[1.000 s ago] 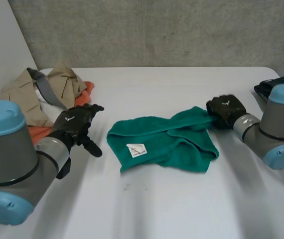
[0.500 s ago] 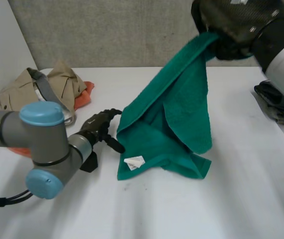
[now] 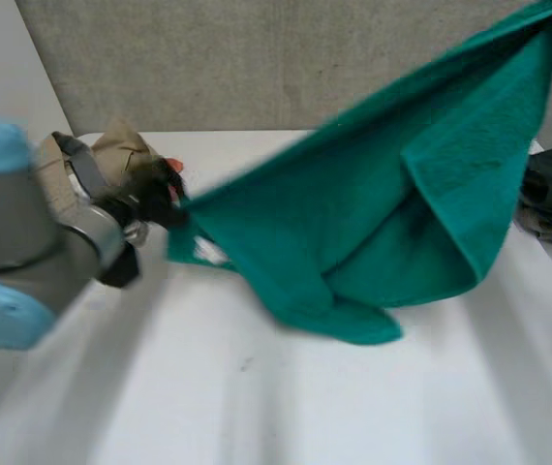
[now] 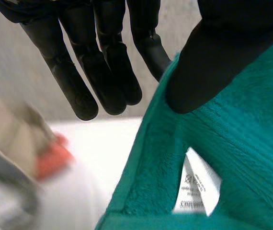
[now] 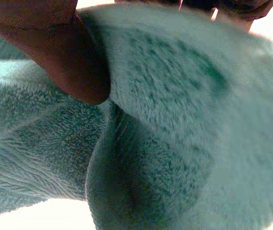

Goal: Fold the laundry.

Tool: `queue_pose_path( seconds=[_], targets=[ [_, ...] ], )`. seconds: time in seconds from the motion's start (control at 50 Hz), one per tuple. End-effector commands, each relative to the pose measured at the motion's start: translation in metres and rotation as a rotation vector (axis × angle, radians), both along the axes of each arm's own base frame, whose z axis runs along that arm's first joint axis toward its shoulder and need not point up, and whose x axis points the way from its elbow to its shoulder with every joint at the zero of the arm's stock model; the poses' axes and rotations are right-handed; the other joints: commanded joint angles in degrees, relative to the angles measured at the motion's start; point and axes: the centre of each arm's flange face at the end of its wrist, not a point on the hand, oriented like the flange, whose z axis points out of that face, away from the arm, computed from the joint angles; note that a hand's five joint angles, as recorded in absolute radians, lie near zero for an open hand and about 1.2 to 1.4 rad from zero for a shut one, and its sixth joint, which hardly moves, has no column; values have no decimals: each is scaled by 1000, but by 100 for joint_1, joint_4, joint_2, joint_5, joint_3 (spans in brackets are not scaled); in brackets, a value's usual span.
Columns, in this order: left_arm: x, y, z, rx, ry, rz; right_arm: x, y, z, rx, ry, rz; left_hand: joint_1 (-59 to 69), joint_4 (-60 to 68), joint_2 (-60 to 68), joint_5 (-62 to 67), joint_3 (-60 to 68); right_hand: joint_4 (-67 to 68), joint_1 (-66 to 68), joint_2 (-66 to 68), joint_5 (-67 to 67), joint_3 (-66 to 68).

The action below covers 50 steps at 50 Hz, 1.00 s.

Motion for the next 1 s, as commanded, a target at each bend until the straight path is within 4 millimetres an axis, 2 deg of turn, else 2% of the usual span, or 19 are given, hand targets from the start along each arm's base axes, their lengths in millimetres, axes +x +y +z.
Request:
queue_pose_path(
  seconds=[0.02, 0.14, 0.22, 0.34, 0.44, 0.48, 0.5, 0.52, 0.56, 0.6, 0.62, 0.64, 0.66, 0.72, 0.74, 0.82, 0.86, 0.94, 1.0],
  targets=[
    [23, 25, 66, -230, -238, -58, -9, -13, -16, 85, 82, -58, 1298, 1146, 1158, 1449, 1196, 1138, 1733, 1265, 1429, 1193],
    [38, 29, 84, -345, -426, -37, -7, -20, -51, 235, 195, -63, 1298, 1146, 1158, 1449, 1196, 1138, 1733, 1265, 1429, 1193],
    [36, 24, 62, -321, -549, -68, 2, -25, -82, 360, 272, -27, 1298, 1146, 1158, 1449, 1196, 1138, 1733, 1265, 1429, 1193],
    [23, -12, -2, -231, -730, -150, 22, -45, -121, 449, 358, -27, 1298, 1146, 1158, 1449, 1196, 1138, 1733, 1265, 1429, 1193],
    [-4, -57, -45, -288, -901, -145, 30, -87, -159, 489, 399, -118, 1298, 1146, 1158, 1449, 1196, 1138, 1733, 1265, 1429, 1193],
    [-13, -80, -48, -391, -953, -118, 38, -107, -168, 445, 391, -128, 1298, 1146, 1158, 1449, 1196, 1138, 1733, 1265, 1429, 1193],
    [-13, -81, -48, -392, -953, -118, 41, -114, -168, 417, 380, -131, 1298, 1146, 1158, 1449, 1196, 1138, 1733, 1265, 1429, 1193],
    [-23, -109, -33, -577, -975, -36, 48, -128, -166, 347, 349, -136, 1298, 1146, 1158, 1449, 1196, 1138, 1733, 1265, 1429, 1193],
    [-30, -125, -12, -719, -959, 45, 55, -147, -158, 231, 303, -157, 1298, 1146, 1158, 1449, 1196, 1138, 1733, 1265, 1429, 1193],
    [-33, -139, 13, -858, -920, 144, 57, -169, -134, 46, 222, -227, 1298, 1146, 1158, 1449, 1196, 1138, 1733, 1265, 1429, 1193],
    [-37, -148, 49, -1026, -852, 257, 57, -174, -122, -21, 194, -255, 1298, 1146, 1158, 1449, 1196, 1138, 1733, 1265, 1429, 1193],
    [-37, -150, 61, -1079, -826, 294, 57, -179, -110, -91, 163, -279, 1298, 1146, 1158, 1449, 1196, 1138, 1733, 1265, 1429, 1193],
    [-35, -152, 86, -1177, -769, 367, 58, -184, -86, -222, 99, -308, 1298, 1146, 1158, 1449, 1196, 1138, 1733, 1265, 1429, 1193],
    [-35, -150, 115, -1295, -652, 439, 61, -187, -51, -433, -1, -317, 1298, 1146, 1158, 1449, 1196, 1138, 1733, 1265, 1429, 1193],
    [-32, -146, 132, -1337, -558, 458, 62, -186, -46, -465, -21, -313, 1298, 1146, 1158, 1449, 1196, 1138, 1733, 1265, 1429, 1193],
    [-20, -133, 164, -1342, -422, 454, 60, -181, -30, -500, -88, -288, 1298, 1146, 1158, 1449, 1196, 1138, 1733, 1265, 1429, 1193],
    [-16, -131, 161, -1310, -420, 439, 60, -180, -31, -480, -101, -275, 1298, 1146, 1158, 1449, 1196, 1138, 1733, 1265, 1429, 1193],
    [-11, -127, 136, -1205, -456, 388, 62, -177, -58, -358, -74, -223, 1298, 1146, 1158, 1449, 1196, 1138, 1733, 1265, 1429, 1193],
    [-10, -124, 103, -1119, -498, 337, 66, -175, -76, -303, -38, -180, 1298, 1146, 1158, 1449, 1196, 1138, 1733, 1265, 1429, 1193]
  ],
)
